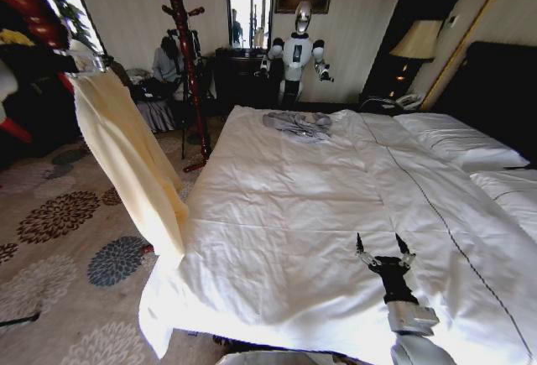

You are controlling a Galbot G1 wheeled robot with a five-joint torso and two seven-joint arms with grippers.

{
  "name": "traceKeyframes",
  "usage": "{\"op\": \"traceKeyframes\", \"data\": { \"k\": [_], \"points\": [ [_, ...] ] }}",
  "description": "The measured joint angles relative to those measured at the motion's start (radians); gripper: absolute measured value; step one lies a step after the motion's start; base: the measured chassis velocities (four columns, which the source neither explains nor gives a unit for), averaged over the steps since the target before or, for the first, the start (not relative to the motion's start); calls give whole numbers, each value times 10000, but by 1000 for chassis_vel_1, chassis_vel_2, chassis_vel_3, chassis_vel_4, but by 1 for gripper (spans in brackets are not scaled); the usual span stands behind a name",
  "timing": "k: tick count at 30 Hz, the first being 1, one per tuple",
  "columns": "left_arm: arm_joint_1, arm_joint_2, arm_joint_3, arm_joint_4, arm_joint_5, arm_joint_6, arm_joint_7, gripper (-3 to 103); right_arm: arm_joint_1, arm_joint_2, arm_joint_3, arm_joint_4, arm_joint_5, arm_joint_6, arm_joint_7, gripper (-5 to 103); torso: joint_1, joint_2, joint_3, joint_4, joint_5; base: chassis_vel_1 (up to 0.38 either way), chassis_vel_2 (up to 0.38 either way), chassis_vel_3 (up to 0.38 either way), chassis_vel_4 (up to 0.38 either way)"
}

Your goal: Pick up the clothes from the bed and hang them on the clothes hanger.

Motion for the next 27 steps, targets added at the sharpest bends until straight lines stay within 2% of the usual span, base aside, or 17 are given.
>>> {"op": "traceKeyframes", "data": {
  "k": [5,9,11,13,16,18,19,21,22,27],
  "points": [
    [173,-227,-67,-804,171,-250,-32,100,0,0,0,0,0,0,0,100,-1,0,0,1,2,0,0,0,0],
    [496,-779,107,-1696,322,-692,-314,100,0,0,0,0,0,0,0,100,0,0,0,0,2,0,0,0,0],
    [824,-1223,297,-2091,651,-1117,-360,100,0,0,0,0,0,0,0,100,0,0,0,-3,3,0,0,0,0],
    [952,-1370,356,-2192,769,-1226,-357,100,1,0,0,0,0,0,0,100,0,0,0,-1,2,0,0,0,0],
    [2155,-2172,409,-2434,1575,-1845,-199,100,0,0,0,0,0,0,0,100,0,0,0,-1,3,0,0,0,0],
    [2451,-2322,408,-2438,1876,-1999,-103,100,0,0,-1,-1,0,0,0,100,0,0,0,-1,2,0,0,0,0],
    [3301,-2699,379,-2428,2845,-2389,229,100,1,0,-1,0,0,0,0,100,0,0,1,-1,0,0,0,0,0],
    [4294,-3109,304,-2357,3991,-2822,635,100,0,0,0,0,0,0,0,100,1,0,1,1,0,0,0,0,0],
    [4294,-3109,304,-2357,3991,-2822,635,100,0,0,0,0,0,0,0,100,1,0,1,1,0,0,0,0,0],
    [6885,-4472,205,-2104,6689,-3836,1194,100,1,-1,0,0,0,0,0,100,1,0,0,-1,1,0,0,0,0]
  ]
}}
